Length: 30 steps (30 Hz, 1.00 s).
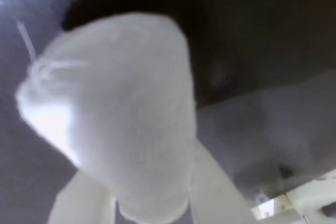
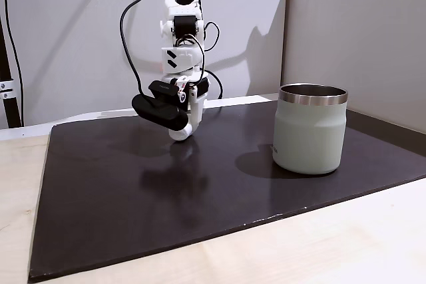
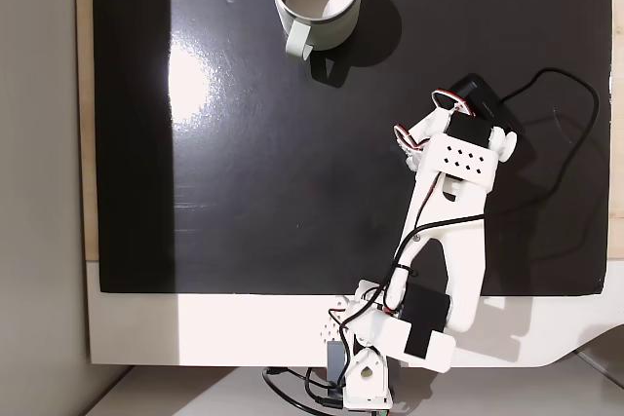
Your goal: Grasp a gauze and put it in the cup.
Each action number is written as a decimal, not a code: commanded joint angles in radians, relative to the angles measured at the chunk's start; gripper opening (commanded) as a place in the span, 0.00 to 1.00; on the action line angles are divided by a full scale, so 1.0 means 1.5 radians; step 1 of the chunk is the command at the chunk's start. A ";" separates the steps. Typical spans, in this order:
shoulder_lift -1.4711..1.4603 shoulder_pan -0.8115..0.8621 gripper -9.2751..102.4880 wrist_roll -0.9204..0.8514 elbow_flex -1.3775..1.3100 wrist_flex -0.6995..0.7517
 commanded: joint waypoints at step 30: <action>-0.165 -0.289 0.08 0.403 -0.963 0.299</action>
